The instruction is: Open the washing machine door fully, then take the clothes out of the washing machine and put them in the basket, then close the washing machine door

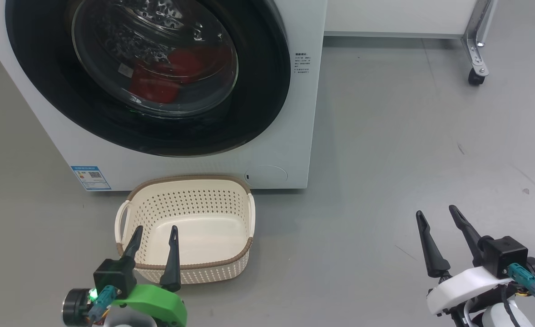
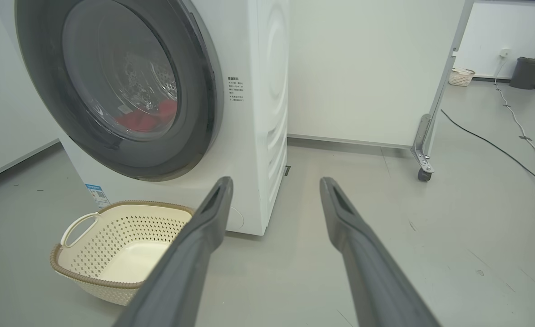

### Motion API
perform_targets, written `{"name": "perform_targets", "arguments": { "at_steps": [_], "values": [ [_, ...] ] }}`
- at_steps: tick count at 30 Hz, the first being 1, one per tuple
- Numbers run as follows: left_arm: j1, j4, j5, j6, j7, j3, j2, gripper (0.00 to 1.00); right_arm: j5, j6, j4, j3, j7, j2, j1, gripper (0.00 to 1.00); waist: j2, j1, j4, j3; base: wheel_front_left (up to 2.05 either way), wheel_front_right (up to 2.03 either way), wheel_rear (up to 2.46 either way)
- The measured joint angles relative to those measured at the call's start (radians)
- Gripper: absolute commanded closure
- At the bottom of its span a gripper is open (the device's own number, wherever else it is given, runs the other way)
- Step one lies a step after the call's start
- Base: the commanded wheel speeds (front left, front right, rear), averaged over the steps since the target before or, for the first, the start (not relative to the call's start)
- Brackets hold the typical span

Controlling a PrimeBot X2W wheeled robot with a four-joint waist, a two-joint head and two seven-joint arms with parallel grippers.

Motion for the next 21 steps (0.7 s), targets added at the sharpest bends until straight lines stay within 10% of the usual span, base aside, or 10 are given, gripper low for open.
{"name": "perform_targets", "arguments": {
  "at_steps": [21],
  "values": [
    [-0.002,0.0,-0.01,0.007,0.0,-0.007,0.0,0.0,0.008,0.0,0.012,-0.002,-0.002,0.002,-0.012,0.0,0.0,0.0,0.0,-0.003,0.0,0.0,0.0]
  ]
}}
